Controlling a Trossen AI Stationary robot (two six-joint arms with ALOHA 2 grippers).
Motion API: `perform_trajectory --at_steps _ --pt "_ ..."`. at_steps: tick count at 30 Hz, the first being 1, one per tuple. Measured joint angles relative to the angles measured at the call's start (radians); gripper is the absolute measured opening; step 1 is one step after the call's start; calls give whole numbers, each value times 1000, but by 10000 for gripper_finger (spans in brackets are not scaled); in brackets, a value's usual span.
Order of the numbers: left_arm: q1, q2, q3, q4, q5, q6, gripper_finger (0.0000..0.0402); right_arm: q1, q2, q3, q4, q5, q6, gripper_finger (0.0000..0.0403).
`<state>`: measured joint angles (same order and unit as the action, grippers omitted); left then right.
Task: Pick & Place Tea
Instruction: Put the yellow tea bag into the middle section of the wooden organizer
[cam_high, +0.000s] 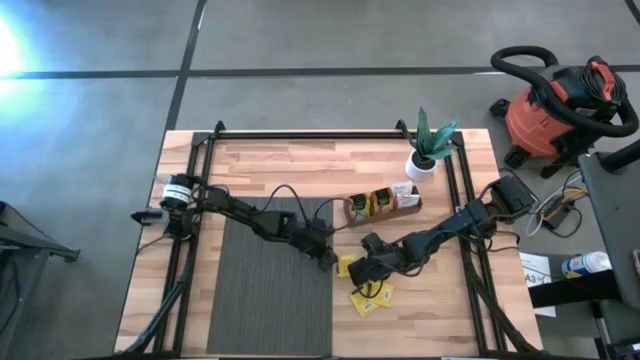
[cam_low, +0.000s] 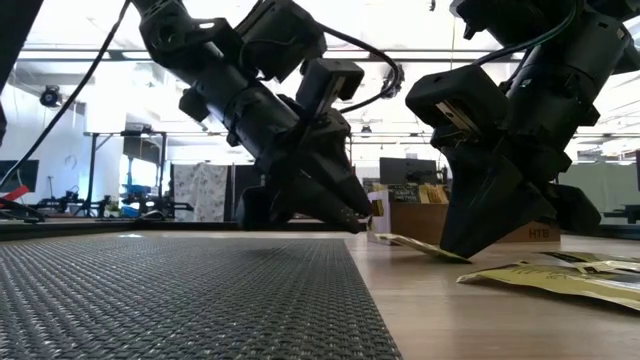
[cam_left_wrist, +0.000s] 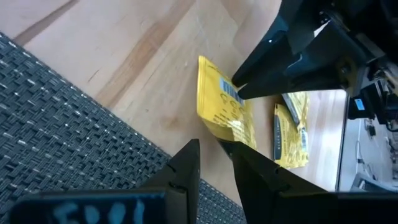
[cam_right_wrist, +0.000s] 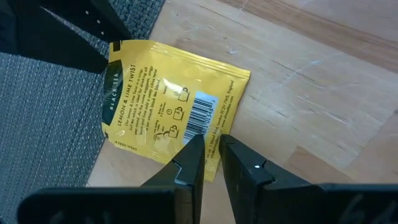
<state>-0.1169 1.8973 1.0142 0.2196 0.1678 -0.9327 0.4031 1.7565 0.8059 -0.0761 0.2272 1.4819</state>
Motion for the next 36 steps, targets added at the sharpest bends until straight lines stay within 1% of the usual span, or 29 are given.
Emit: perform_trajectory --at_steps 5,8,14,17,23,26,31,36 --pt "17 0 0 6 -5 12 90 2 0 0 0 0 3 54" --pt "26 0 0 6 -6 -8 90 5 0 0 0 3 3 54" --pt "30 0 0 6 43 -35 90 5 1 0 0 3 3 54" --pt "30 0 0 9 46 -16 90 5 1 0 0 3 3 54" --pt "46 0 5 8 6 -36 90 5 1 0 0 3 3 54" --pt "52 0 5 3 36 -45 90 5 1 0 0 3 7 54" --pt "49 0 6 -71 51 -38 90 5 1 0 0 4 7 54" --pt "41 15 5 -60 66 -43 90 5 1 0 0 6 7 54"
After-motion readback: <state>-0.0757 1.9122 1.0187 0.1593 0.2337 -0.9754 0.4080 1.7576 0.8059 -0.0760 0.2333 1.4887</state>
